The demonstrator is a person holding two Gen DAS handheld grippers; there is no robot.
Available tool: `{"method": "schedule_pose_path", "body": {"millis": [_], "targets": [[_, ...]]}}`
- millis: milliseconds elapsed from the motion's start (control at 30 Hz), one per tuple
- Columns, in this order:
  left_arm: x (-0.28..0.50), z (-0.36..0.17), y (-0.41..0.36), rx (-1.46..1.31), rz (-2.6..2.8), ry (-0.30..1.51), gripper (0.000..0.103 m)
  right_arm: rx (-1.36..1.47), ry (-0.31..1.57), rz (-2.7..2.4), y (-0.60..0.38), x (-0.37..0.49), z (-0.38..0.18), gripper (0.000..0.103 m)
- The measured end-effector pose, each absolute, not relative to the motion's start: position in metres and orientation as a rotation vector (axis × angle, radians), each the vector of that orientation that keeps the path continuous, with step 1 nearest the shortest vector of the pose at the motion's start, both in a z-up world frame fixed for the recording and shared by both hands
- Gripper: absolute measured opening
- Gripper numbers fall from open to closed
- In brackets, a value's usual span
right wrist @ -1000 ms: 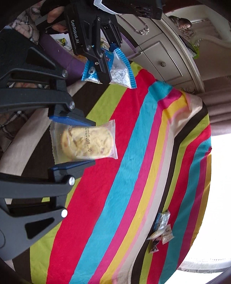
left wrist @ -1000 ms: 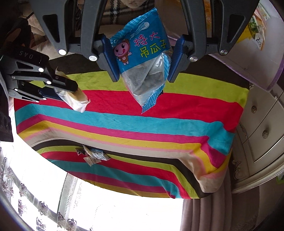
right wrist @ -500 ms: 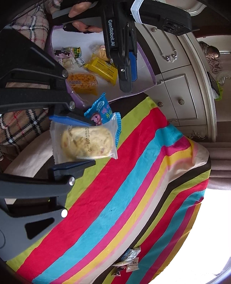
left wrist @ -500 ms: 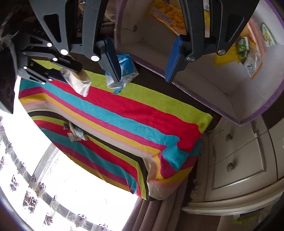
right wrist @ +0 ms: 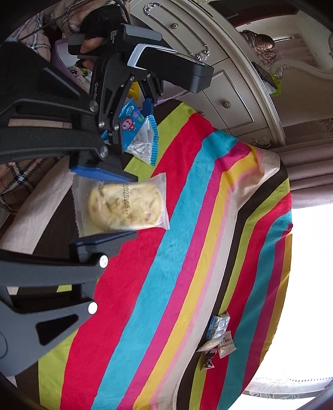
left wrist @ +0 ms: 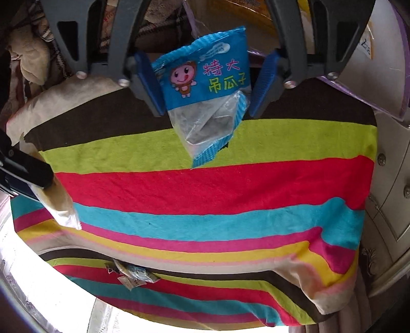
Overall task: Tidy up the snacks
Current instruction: 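Open both grippers over the box to drop the two packets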
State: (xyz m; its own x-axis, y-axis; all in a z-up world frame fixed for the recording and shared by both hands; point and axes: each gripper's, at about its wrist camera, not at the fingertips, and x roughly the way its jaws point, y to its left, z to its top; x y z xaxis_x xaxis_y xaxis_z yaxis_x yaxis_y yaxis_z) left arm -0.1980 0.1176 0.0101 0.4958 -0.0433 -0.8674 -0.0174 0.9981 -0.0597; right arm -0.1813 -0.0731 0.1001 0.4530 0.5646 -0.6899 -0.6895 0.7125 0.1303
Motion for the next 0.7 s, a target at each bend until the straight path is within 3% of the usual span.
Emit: {"method": "schedule_pose_path", "body": {"millis": [67, 333, 700], "targets": [[-0.203, 0.015, 0.122, -0.128, -0.048, 1.031, 0.054, -0.175, 0.784, 0.783, -0.073, -0.181, 0.099, 0.04], [-0.274, 0.06, 0.162, -0.237, 0.059, 0.874, 0.054, -0.293, 0.765, 0.935, -0.026, -0.214, 0.104, 0.039], [-0.35, 0.051, 0.245, -0.33, 0.372, 0.872, 0.056, -0.528, 0.817, 1.359, 0.074, -0.302, 0.087, 0.04]]}}
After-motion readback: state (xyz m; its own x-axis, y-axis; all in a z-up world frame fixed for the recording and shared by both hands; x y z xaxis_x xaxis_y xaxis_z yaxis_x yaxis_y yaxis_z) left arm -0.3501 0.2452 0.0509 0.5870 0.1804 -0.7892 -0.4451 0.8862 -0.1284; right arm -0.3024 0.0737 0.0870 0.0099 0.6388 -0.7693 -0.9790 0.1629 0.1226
